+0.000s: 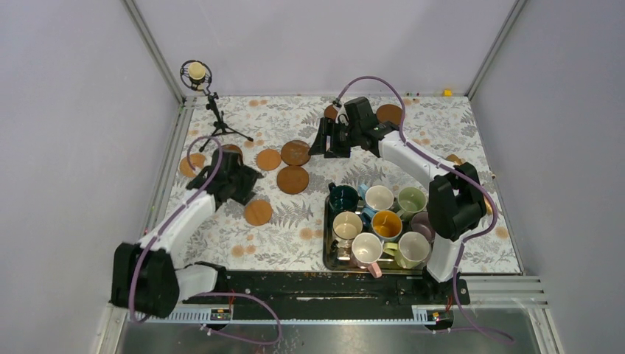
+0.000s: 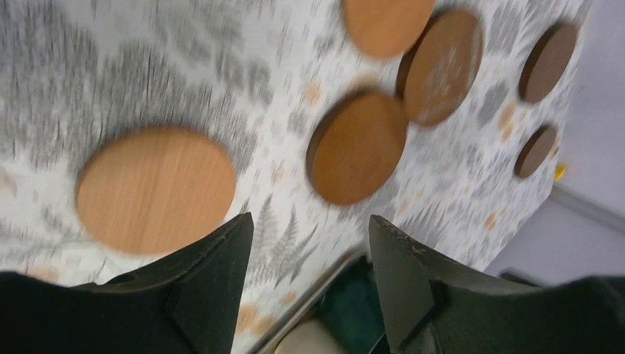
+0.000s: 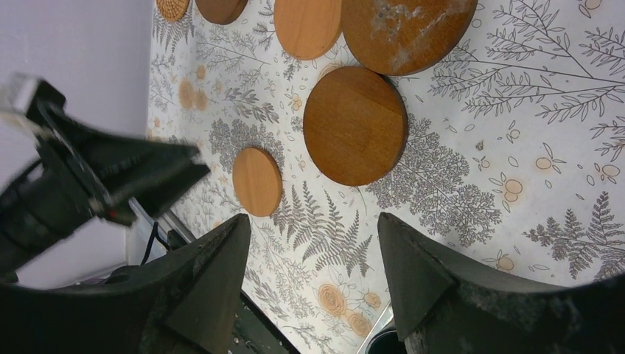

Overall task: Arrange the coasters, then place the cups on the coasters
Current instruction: Move the coaster to the corner of the board.

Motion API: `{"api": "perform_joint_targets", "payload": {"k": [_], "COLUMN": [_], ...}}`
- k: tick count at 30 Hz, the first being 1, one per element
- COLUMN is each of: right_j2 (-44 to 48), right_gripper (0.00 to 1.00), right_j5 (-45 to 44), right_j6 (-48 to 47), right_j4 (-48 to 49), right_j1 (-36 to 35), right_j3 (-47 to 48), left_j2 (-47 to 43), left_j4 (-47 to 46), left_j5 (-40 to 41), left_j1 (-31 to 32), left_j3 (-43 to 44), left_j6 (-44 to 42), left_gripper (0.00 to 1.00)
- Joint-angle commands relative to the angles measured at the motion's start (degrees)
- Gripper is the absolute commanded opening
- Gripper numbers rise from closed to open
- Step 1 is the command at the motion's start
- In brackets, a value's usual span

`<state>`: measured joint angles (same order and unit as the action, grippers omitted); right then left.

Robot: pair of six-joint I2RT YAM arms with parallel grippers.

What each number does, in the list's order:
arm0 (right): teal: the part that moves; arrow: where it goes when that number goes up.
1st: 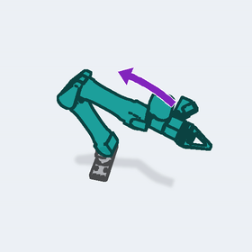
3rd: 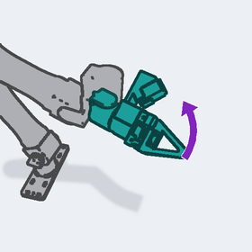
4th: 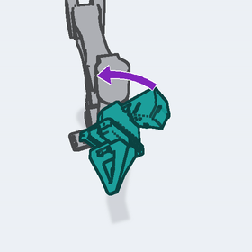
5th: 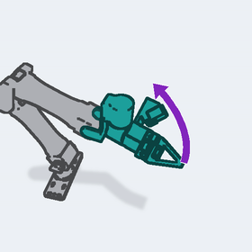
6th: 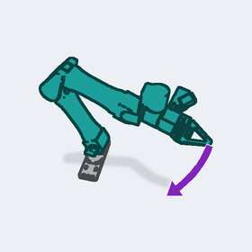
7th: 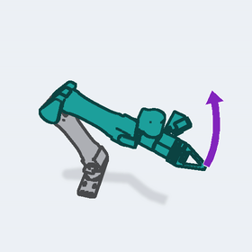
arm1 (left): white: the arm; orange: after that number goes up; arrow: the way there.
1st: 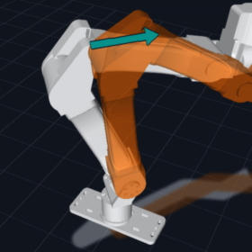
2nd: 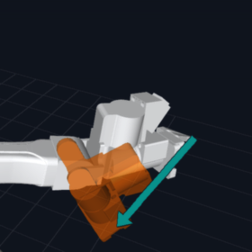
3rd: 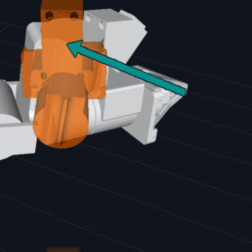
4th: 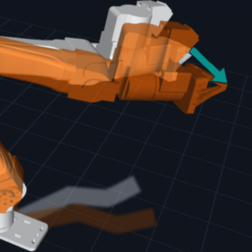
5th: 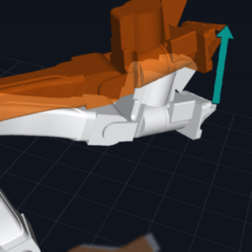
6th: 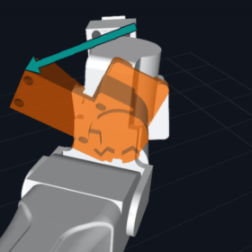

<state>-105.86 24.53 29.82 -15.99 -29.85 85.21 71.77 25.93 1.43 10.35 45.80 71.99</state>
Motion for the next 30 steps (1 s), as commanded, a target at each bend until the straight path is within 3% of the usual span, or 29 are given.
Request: {"api": "perform_joint_targets", "payload": {"k": [1,9,22,30], "right_j2": [3.06,3.47,3.47,2.97], "right_gripper": [0.72,0.72,0.72,0.72], "right_j5": [0.13,0.36,0.18,0.31], "right_j6": [-0.05,0.32,0.06,0.05], "right_j4": [1.74,2.48,2.48,2.47], "right_j1": [0.32,0.31,0.44,0.40], "right_j3": [-0.38,-1.25,-0.97,-0.82], "left_j2": [-10.12,-12.05,-0.22,2.07], "left_j4": [4.21,5.94,-3.32,-4.40], "left_j5": [2.76,6.08,5.08,10.55], "left_j1": [7.70,16.51,16.66,14.93], "left_j3": [-6.90,-9.40,-13.76,-15.07], "left_j6": [9.46,14.58,14.71,15.53], "left_gripper": [0.60,0.59,0.53,0.49]}}
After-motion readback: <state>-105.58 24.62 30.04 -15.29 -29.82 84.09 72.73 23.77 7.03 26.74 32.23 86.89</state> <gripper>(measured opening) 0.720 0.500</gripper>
